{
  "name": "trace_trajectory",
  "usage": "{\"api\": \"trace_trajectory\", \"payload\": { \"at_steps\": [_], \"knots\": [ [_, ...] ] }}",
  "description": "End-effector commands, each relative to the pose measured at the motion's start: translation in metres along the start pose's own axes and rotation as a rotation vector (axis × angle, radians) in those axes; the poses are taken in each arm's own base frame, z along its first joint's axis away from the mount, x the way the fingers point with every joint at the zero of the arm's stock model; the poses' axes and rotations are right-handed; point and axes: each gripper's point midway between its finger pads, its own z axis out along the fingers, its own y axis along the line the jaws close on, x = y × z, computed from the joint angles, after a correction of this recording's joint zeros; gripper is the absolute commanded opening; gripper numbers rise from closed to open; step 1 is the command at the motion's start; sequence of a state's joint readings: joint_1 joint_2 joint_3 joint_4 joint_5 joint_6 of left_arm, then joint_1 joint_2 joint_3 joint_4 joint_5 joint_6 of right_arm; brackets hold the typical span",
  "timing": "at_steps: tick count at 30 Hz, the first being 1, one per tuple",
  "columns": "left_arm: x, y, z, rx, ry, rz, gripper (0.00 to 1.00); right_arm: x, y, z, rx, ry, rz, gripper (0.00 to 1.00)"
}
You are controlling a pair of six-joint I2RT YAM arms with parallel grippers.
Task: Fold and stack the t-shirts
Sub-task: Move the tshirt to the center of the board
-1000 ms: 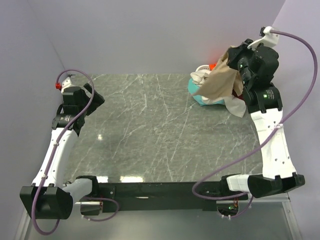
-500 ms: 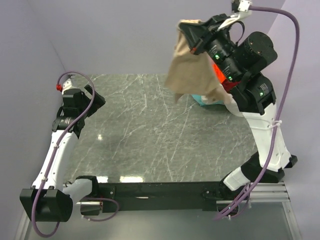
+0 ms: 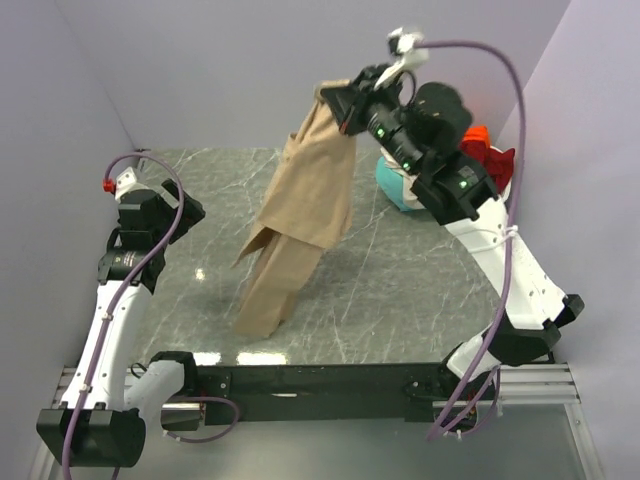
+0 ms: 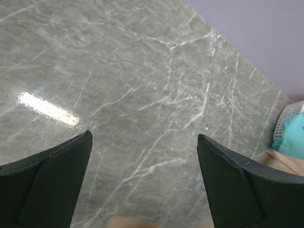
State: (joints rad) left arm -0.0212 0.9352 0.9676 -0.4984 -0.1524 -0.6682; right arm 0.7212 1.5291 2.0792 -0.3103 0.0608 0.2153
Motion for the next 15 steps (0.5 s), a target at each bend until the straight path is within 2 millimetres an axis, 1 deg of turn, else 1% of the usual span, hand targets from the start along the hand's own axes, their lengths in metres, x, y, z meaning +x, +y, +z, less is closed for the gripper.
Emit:
{"api": "trace_trajectory", "payload": {
  "at_steps": [1, 2, 3, 4, 5, 6, 7, 8, 9, 10, 11, 12, 13, 14, 15],
  "knots": [
    [0.003, 0.012, -0.003, -0.04, -0.009, 0.022, 0.98, 0.044, -0.064, -0.016, 0.245, 0.067, 0.009, 0.0],
    [0.007, 0.015, -0.002, -0.049, 0.0, 0.026, 0.97, 0.066, -0.082, -0.022, 0.296, 0.112, 0.02, 0.0],
    [0.01, 0.017, -0.001, -0.053, 0.006, 0.028, 0.97, 0.09, -0.097, -0.03, 0.349, 0.168, 0.067, 0.0],
    [0.014, 0.021, 0.0, -0.065, 0.018, 0.027, 0.97, 0.131, -0.118, -0.046, 0.405, 0.258, 0.089, 0.07],
    [0.02, 0.024, 0.003, -0.077, 0.033, 0.028, 0.97, 0.15, -0.147, -0.061, 0.495, 0.301, 0.138, 0.15],
    [0.023, 0.026, 0.004, -0.082, 0.043, 0.026, 0.97, 0.165, -0.158, -0.074, 0.531, 0.336, 0.149, 0.39],
    [0.028, 0.028, 0.005, -0.091, 0.062, 0.029, 0.96, 0.201, -0.175, -0.09, 0.576, 0.422, 0.144, 0.52],
    [0.036, 0.032, 0.009, -0.103, 0.087, 0.024, 0.96, 0.216, -0.184, -0.102, 0.601, 0.478, 0.107, 0.62],
    [0.04, 0.034, 0.01, -0.11, 0.101, 0.02, 0.96, 0.23, -0.191, -0.11, 0.628, 0.524, 0.078, 0.71],
    [0.045, 0.035, 0.012, -0.116, 0.117, 0.015, 0.96, 0.245, -0.194, -0.118, 0.635, 0.573, 0.055, 0.74],
    [0.055, 0.038, 0.016, -0.125, 0.15, 0.01, 0.95, 0.255, -0.191, -0.121, 0.619, 0.618, 0.032, 0.76],
    [0.06, 0.039, 0.019, -0.126, 0.171, 0.005, 0.95, 0.262, -0.19, -0.122, 0.604, 0.642, 0.027, 0.77],
    [0.064, 0.039, 0.021, -0.128, 0.189, 0.002, 0.94, 0.27, -0.185, -0.12, 0.569, 0.662, 0.029, 0.77],
    [0.074, 0.041, 0.024, -0.132, 0.228, -0.004, 0.94, 0.275, -0.167, -0.111, 0.462, 0.677, 0.042, 0.77],
    [0.079, 0.041, 0.025, -0.134, 0.247, -0.008, 0.94, 0.282, -0.16, -0.106, 0.415, 0.69, 0.044, 0.77]
  ]
}}
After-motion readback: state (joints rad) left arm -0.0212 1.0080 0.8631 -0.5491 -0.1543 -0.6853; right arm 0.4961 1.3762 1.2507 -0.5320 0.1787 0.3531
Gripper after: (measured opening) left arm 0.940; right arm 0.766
